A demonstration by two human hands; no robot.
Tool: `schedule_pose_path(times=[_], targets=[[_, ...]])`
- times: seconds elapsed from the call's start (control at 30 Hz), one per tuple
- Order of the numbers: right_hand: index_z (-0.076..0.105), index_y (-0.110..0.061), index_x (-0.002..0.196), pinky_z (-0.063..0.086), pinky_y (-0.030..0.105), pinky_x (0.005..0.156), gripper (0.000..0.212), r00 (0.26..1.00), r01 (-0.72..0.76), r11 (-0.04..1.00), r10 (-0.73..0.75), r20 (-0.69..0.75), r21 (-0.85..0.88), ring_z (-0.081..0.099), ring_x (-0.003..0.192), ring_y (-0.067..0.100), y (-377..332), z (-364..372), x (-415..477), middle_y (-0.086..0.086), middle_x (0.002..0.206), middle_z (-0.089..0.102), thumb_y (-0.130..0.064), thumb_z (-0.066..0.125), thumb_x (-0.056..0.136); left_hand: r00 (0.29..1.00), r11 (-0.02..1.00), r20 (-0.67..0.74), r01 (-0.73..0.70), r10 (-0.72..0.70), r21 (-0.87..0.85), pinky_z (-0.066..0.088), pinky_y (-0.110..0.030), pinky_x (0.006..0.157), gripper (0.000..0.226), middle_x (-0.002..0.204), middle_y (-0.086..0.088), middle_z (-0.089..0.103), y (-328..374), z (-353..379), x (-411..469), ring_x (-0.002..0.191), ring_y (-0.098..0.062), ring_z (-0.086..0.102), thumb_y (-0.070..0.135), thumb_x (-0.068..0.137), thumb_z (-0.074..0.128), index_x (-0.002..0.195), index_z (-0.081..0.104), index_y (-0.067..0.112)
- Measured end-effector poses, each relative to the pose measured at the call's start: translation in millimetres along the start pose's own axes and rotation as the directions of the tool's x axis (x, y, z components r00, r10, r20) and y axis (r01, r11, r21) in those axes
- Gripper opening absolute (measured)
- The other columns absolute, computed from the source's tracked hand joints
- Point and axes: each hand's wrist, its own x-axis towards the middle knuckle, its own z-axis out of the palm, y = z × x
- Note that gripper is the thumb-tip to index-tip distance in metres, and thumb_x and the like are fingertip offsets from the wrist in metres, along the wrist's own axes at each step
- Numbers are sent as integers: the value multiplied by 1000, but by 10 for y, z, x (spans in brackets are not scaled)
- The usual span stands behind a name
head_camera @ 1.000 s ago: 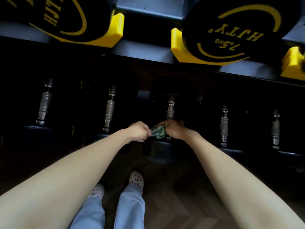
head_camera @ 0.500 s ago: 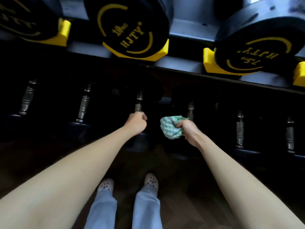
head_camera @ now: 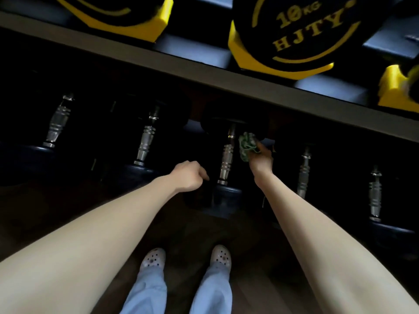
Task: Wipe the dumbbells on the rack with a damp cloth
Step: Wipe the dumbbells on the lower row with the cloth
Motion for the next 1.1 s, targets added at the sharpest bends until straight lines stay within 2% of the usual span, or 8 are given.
schedule_pose_path(times=[0.13, 0.33, 0.5, 0.73, 0.83, 0.93, 1.0, 1.1], targets=[[54, -13, 132, 37, 41, 106, 40, 993, 118, 919, -104, 58, -377, 49, 124, 37, 88, 131, 77, 19, 132, 55, -4, 47, 93, 999, 1000, 34, -19, 20, -21, 35, -23, 106, 44, 134, 2, 56, -66, -99, 116, 130, -19, 44, 1, 91, 38, 114, 68, 21], [52, -22, 134, 29, 27, 104, 42, 966, 258, 838, -223, 130, -481, 41, 128, 31, 44, 277, -10, 13, 141, 41, -15, 53, 93, 998, 999, 53, -20, 21, -31, 39, -22, 103, 44, 129, 3, 60, -98, -113, 158, 126, -17, 48, 0, 89, 38, 109, 71, 21], [48, -30, 137, 27, 33, 112, 45, 936, 297, 684, -71, 345, -666, 38, 129, 36, -64, 273, 176, 17, 141, 37, -17, 52, 94, 998, 999, 58, -7, 10, -50, 40, -22, 102, 44, 126, 4, 62, -103, -116, 153, 124, -17, 49, 0, 88, 38, 108, 72, 21], [59, -7, 123, 47, 29, 95, 37, 843, 243, 855, 47, 535, -457, 47, 126, 38, -119, 106, -77, 18, 135, 53, 7, 45, 92, 998, 1000, 60, -7, 7, -8, 38, -25, 106, 43, 131, 1, 59, -34, -117, 94, 128, -20, 46, 1, 89, 39, 112, 70, 19], [61, -21, 123, 38, 34, 109, 55, 820, 164, 855, 159, 550, -493, 46, 130, 25, 48, 66, -107, 9, 137, 52, 15, 39, 88, 998, 1000, 57, -9, 9, 6, 36, -25, 106, 43, 132, 0, 57, 3, -120, 73, 130, -21, 44, 1, 89, 39, 114, 69, 19], [55, -3, 128, 40, 7, 93, 48, 785, 123, 881, 196, 588, -457, 45, 124, 14, -26, -8, -301, 3, 130, 52, 17, 34, 90, 999, 1000, 50, 0, 0, 4, 36, -27, 107, 45, 134, 0, 56, -3, -109, 46, 131, -21, 43, 0, 89, 37, 116, 68, 19], [52, 5, 128, 46, 4, 74, 43, 792, 29, 942, 182, 583, -334, 52, 111, 15, -59, -119, -370, 7, 120, 56, 16, 36, 91, 999, 1000, 41, 5, -5, -3, 37, -27, 107, 47, 136, -1, 54, -1, -86, 31, 131, -22, 43, -1, 89, 36, 117, 66, 20], [53, 1, 123, 51, 25, 74, 37, 813, -332, 943, 280, 510, 12, 62, 93, 22, -70, -310, -362, 15, 111, 63, 8, 32, 93, 999, 1000, 36, 13, -13, -14, 36, -26, 106, 49, 138, -3, 52, -3, -76, -15, 132, -22, 42, -4, 90, 33, 121, 64, 19]])
